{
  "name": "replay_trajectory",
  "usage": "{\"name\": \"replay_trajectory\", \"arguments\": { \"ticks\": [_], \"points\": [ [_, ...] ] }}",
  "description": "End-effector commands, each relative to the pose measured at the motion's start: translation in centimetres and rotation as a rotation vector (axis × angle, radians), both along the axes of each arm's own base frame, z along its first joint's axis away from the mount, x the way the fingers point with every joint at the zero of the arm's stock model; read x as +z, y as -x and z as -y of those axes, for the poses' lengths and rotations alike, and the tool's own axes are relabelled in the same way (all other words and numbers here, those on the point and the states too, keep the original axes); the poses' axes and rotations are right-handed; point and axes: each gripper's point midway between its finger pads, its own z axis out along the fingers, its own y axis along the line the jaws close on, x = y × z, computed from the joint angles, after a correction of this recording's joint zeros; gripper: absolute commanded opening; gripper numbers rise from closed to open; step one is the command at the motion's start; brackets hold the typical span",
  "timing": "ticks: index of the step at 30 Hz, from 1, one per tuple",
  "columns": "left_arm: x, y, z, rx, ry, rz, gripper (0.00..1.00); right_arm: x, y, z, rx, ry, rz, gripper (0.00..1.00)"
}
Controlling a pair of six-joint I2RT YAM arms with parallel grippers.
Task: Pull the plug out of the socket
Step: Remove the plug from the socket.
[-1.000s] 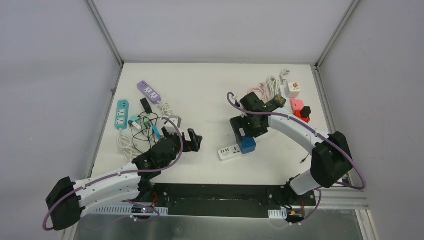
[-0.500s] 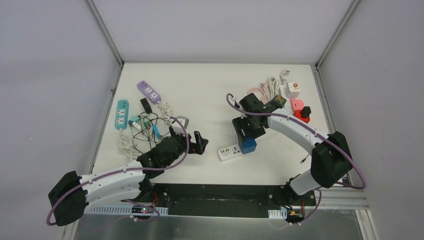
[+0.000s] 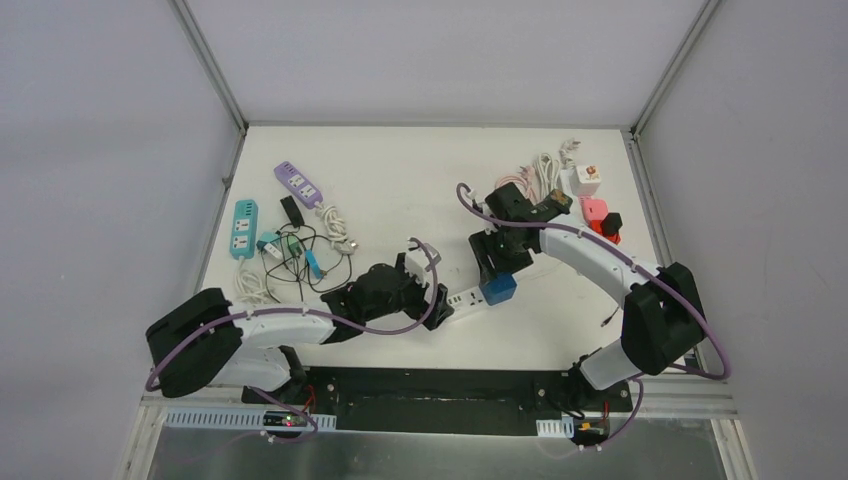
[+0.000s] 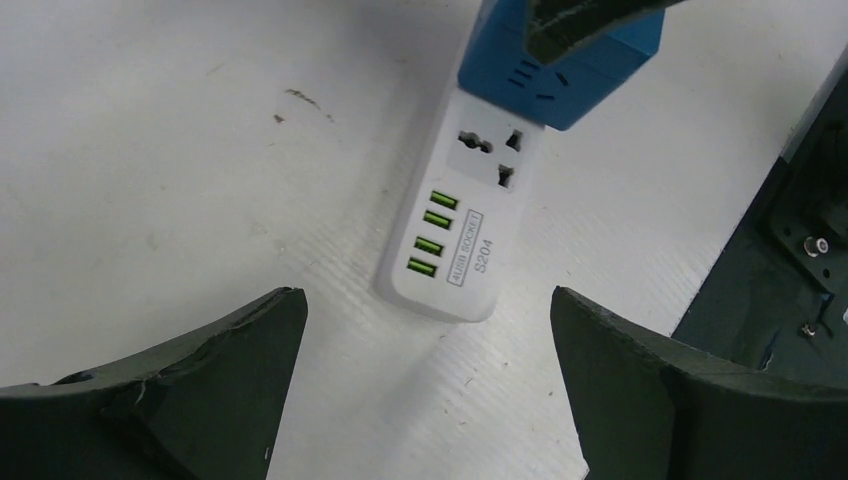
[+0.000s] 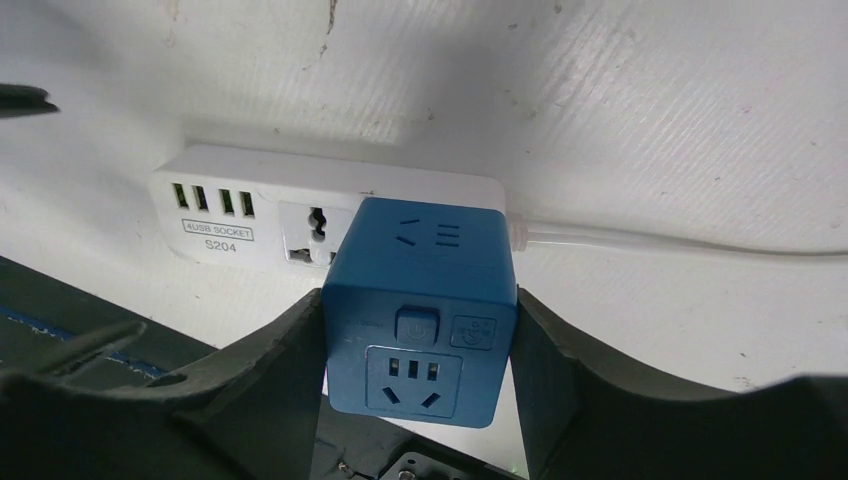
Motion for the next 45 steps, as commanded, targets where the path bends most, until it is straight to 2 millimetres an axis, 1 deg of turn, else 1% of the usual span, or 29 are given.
{"name": "replay_trajectory", "arguments": {
  "ticks": [1, 3, 4, 7, 11, 15, 19, 21, 25, 31, 32, 37, 39, 43, 45],
  "points": [
    [1.8, 0.1, 3.4, -0.115, 0.028, 0.055, 0.95, 2.0, -1.9, -0.4, 0.019, -0.081, 0.086, 0.06],
    [1.8, 0.1, 4.0, -0.130, 0.034, 0.053, 0.96, 1.8, -2.0, -0.2, 0.011, -0.094, 0.078, 0.01],
    [1.6, 0.1, 4.2, -0.135, 0.031, 0.053, 0.96, 1.8, -2.0, -0.3, 0.012, -0.103, 0.076, 0.00],
    [1.2, -0.1, 4.6, -0.147, 0.005, 0.074, 0.96, 1.7, -2.1, -0.3, 0.014, -0.128, 0.068, 0.00],
    [0.5, -0.4, 5.3, -0.182, -0.081, 0.183, 0.96, 1.9, -1.7, -0.6, 0.081, -0.167, 0.057, 0.00],
    [-0.5, -0.6, 6.3, -0.236, -0.151, 0.263, 0.96, 2.1, -1.4, -0.6, 0.109, -0.187, 0.018, 0.00],
    [-1.9, -0.5, 7.0, -0.264, -0.193, 0.267, 0.95, 2.0, -1.6, -0.6, 0.112, -0.193, -0.002, 0.00],
    [-2.6, -0.7, 7.0, -0.263, -0.216, 0.260, 0.91, 2.0, -1.6, -0.6, 0.119, -0.199, -0.008, 0.00],
    [-3.6, -0.9, 6.8, -0.266, -0.267, 0.241, 0.77, 1.8, -1.6, -0.6, 0.119, -0.200, -0.017, 0.00],
    [-4.2, -1.1, 6.6, -0.247, -0.285, 0.224, 0.62, 1.5, -1.8, -0.4, 0.117, -0.188, -0.016, 0.00],
    [-4.2, -1.0, 6.6, -0.251, -0.283, 0.221, 0.56, 1.5, -1.9, -0.4, 0.114, -0.188, -0.014, 0.00],
    [-4.3, -0.7, 7.0, -0.264, -0.274, 0.205, 0.11, 1.4, -1.8, -0.8, 0.102, -0.212, -0.030, 0.00],
    [-4.1, -0.9, 7.0, -0.253, -0.273, 0.201, 0.00, 1.5, -1.9, -0.9, 0.091, -0.218, -0.030, 0.00],
    [-4.0, -1.1, 7.0, -0.235, -0.272, 0.183, 0.00, 1.6, -2.4, -0.7, 0.074, -0.156, 0.021, 0.00],
    [-4.0, -1.0, 7.3, -0.237, -0.270, 0.174, 0.00, 1.8, -2.0, -1.5, 0.093, -0.157, 0.026, 0.00]
  ]
}}
